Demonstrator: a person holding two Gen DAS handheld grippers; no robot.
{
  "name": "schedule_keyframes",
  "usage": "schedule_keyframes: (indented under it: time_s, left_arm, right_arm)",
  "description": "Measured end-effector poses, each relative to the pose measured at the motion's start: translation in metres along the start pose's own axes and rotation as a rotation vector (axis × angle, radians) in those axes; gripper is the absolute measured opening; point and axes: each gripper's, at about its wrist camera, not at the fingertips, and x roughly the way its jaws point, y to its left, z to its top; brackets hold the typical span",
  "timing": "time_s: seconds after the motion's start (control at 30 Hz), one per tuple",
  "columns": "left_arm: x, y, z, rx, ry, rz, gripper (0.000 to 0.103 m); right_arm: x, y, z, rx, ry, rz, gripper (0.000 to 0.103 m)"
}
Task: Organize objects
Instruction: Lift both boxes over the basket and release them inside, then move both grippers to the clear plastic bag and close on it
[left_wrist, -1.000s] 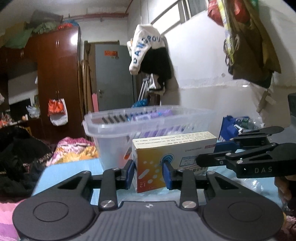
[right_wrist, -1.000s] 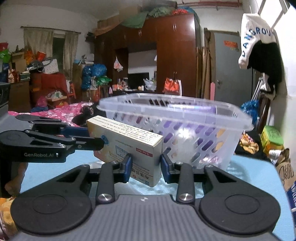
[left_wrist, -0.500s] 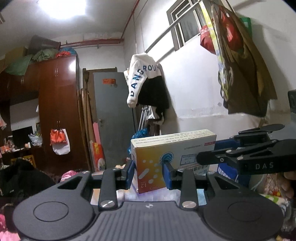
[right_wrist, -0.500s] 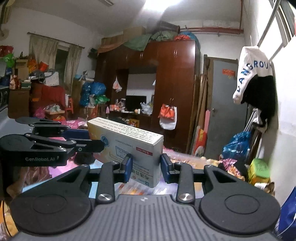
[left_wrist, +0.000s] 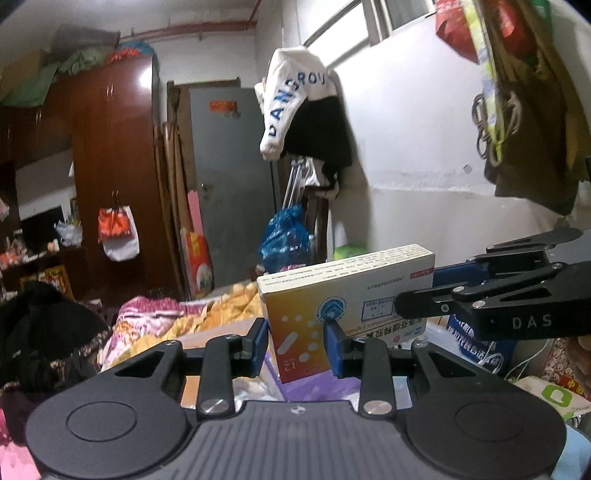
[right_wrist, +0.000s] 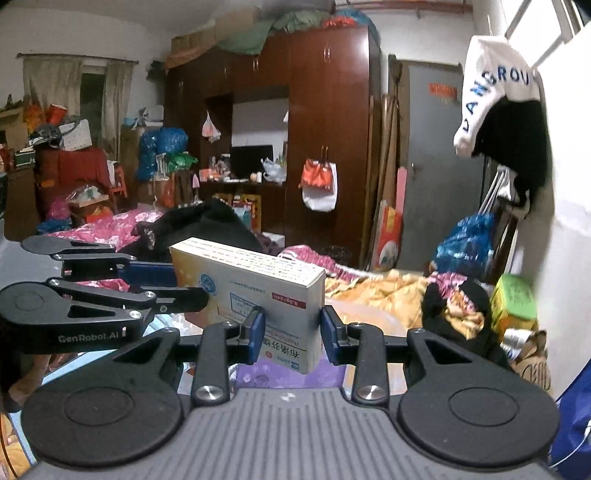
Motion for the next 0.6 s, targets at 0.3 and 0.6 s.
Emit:
schedule_keyframes:
  time_s: [0.3,0.6]
  left_arm:
    - [0.035,0.012,-0.005,-0.037,0.125,-0.002,0.041]
    - [0.001,0.039,-0.018,-0.13,0.053,0.026,0.076]
  right_arm:
    - [0.018,-0.004,-0.011,0.037,0.109,-0.01,0.04]
    - [-0.025,-0.025,-0.033,0.109,0.029,-0.105,0.095]
